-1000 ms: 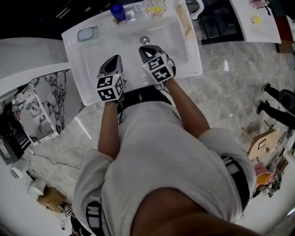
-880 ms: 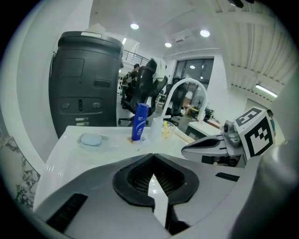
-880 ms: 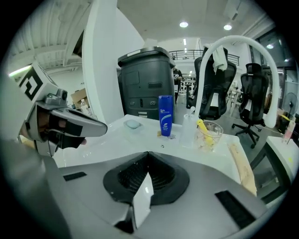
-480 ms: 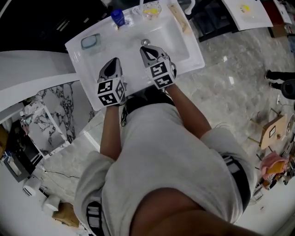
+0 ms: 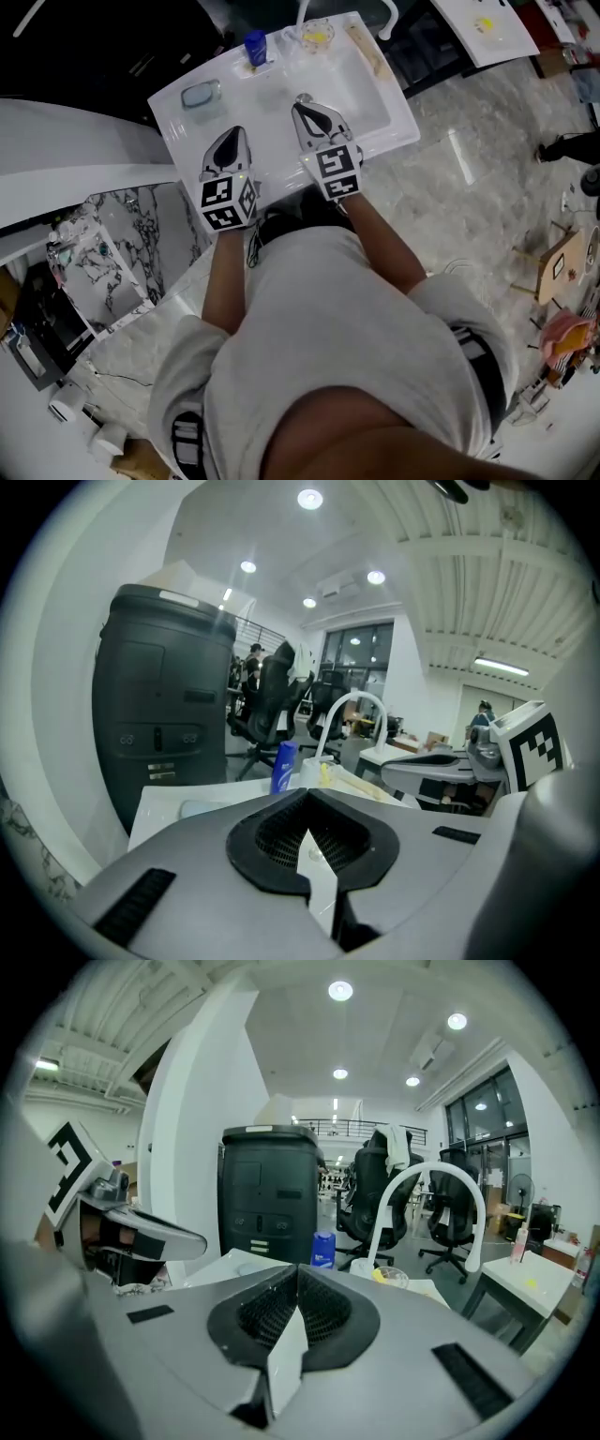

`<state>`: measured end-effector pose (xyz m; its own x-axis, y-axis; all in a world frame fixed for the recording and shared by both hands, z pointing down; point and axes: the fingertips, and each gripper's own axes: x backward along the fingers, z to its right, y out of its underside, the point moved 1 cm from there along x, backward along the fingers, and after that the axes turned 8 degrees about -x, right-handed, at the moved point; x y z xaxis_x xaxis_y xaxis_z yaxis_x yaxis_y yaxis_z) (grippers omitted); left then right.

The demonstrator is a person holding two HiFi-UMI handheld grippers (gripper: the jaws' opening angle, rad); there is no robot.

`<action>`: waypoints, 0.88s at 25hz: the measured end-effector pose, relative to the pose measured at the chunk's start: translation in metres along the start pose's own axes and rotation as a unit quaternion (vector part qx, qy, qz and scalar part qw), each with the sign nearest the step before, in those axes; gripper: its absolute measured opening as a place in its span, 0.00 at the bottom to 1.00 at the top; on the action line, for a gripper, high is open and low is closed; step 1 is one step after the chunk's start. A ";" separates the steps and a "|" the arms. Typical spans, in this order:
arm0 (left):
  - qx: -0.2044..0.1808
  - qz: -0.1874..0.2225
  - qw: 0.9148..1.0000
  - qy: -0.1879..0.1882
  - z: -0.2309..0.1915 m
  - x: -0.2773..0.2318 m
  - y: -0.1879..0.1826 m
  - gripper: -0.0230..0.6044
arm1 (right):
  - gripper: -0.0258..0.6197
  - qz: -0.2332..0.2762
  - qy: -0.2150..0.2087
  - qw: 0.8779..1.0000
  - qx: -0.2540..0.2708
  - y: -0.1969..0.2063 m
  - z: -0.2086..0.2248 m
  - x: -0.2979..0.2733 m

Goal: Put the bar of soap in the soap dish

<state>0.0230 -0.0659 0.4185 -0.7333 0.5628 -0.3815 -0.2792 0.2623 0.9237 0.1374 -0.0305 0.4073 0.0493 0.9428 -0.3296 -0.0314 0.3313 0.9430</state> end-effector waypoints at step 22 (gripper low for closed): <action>-0.054 0.134 0.989 -0.018 -0.015 0.043 -0.117 0.07 | 0.04 0.130 0.019 0.991 0.003 -0.116 -0.006 0.029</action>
<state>0.0153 -0.0842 0.2944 -0.7674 0.6294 -0.1222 -0.1445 0.0158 0.9894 0.1368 -0.0410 0.2882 0.0023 0.9970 -0.0774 -0.0329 0.0774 0.9965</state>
